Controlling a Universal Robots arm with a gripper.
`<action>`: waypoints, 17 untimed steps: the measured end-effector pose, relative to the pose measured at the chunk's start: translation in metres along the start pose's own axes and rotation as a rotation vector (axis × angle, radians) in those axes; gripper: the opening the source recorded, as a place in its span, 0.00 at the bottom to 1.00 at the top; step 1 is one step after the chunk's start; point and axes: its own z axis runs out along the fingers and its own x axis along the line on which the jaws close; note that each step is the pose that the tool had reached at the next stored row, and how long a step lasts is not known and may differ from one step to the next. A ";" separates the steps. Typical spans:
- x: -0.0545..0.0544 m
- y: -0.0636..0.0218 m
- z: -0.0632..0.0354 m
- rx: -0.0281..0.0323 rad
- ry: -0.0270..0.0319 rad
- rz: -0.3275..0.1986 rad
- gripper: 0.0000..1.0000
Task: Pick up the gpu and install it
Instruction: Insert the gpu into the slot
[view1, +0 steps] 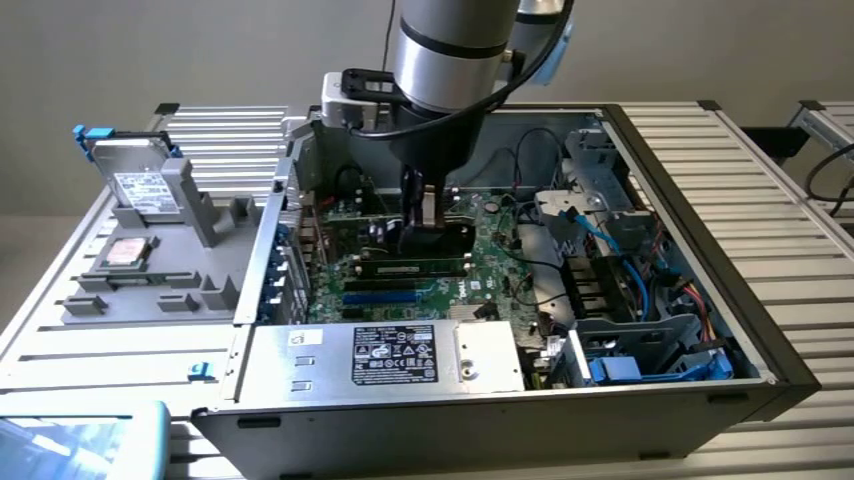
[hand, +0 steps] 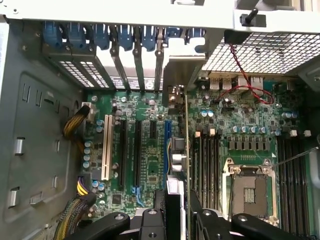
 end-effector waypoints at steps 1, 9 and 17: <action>0.000 0.0002 0.0012 -0.0022 0.0003 0.000 0.29; 0.000 0.0030 0.0118 -0.0182 0.0045 0.001 0.29; 0.003 0.0034 0.0241 -0.0221 0.0045 0.002 0.29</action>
